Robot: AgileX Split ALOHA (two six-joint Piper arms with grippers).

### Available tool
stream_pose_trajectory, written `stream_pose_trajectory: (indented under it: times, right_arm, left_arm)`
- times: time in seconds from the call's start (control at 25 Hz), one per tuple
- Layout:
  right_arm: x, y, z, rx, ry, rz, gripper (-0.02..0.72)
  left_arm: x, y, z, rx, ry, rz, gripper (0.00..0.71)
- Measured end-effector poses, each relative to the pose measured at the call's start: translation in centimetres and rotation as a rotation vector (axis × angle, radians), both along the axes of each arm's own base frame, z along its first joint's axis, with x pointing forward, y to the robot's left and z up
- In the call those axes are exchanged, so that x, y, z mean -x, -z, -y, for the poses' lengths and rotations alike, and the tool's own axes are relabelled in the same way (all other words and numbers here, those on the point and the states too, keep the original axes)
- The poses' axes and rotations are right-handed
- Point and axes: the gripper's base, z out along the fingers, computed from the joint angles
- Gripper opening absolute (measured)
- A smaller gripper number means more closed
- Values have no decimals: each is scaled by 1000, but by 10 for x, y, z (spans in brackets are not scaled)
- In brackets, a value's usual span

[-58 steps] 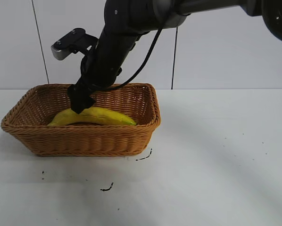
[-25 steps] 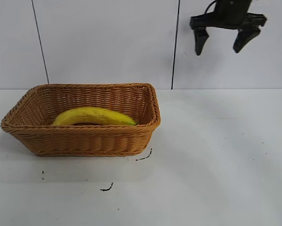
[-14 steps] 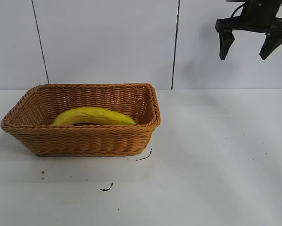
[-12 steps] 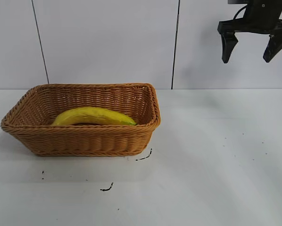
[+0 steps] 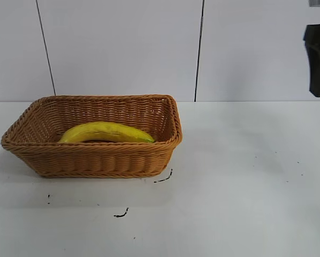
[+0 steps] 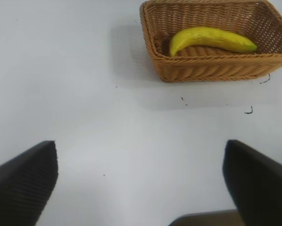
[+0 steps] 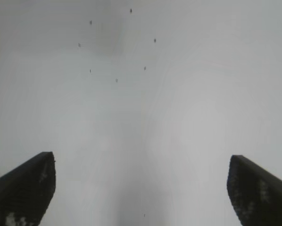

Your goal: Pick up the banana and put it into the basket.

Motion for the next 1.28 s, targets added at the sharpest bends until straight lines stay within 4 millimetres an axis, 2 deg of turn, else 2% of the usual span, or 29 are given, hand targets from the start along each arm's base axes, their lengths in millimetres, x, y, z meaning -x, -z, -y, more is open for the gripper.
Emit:
stream_pose_trajectory:
  times: [0.08,0.28,0.52,1.0,1.28]
  right_arm:
    - [27,5,0,-8,-1,49,692]
    - [85,17,-1,-45,-2,293,692]
    - [140,30,0,-60,-5,489,692]
    - [202,19,2,-80,-15,898,692]
    - [205,19,1,-86,-17,912,692]
  left_arm:
    - [0,0,0,0,0,0,690]
    - [0,0,0,-1,-1,0,690]
    - [0,0,0,-1,-1,0,690]
    - [0,0,0,-1,-1,0,690]
    - [0,0,0,-1,-1,0,690]
